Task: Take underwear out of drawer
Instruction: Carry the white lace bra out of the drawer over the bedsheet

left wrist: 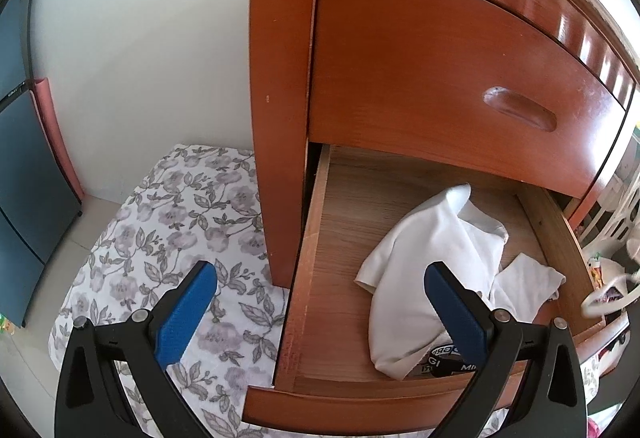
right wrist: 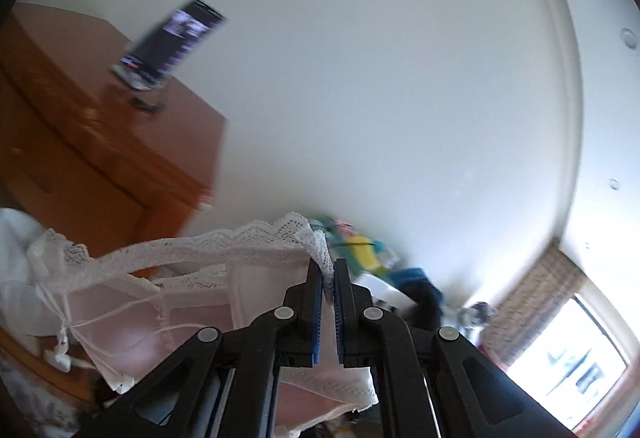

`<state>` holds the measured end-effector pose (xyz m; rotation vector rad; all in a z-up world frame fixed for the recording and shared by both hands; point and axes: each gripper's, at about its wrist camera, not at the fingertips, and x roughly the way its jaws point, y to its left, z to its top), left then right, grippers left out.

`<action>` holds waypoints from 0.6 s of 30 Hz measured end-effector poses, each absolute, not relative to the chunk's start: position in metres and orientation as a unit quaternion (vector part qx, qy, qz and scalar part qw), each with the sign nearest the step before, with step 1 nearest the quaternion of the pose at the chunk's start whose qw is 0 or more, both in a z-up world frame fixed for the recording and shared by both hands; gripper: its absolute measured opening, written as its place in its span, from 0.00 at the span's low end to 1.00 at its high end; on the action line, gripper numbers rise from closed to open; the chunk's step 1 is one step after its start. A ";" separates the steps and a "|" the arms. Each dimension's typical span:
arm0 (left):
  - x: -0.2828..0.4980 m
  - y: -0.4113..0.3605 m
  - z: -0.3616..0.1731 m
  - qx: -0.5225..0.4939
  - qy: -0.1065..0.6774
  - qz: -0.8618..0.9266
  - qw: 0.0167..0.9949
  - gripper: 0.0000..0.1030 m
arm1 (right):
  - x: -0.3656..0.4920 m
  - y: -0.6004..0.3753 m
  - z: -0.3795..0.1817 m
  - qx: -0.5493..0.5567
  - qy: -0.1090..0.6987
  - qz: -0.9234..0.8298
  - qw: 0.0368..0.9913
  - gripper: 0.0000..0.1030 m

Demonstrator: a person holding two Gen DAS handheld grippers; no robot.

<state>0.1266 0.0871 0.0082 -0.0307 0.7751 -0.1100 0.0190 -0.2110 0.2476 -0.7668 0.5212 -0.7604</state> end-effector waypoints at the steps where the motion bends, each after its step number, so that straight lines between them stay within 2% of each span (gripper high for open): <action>1: 0.126 0.087 0.009 -0.013 0.378 -0.054 0.924 1.00 | 0.021 -0.218 0.250 -0.360 0.247 -0.366 0.822 0.05; 9: 0.125 0.084 0.010 -0.008 0.377 -0.055 0.924 1.00 | 0.044 -0.283 0.250 -0.367 0.280 -0.439 0.771 0.05; 14: 0.125 0.084 0.009 -0.005 0.378 -0.056 0.924 1.00 | 0.055 -0.321 0.222 -0.357 0.312 -0.469 0.745 0.05; 18: 0.125 0.083 0.009 -0.002 0.379 -0.056 0.924 1.00 | 0.061 -0.338 0.169 -0.307 0.366 -0.447 0.757 0.05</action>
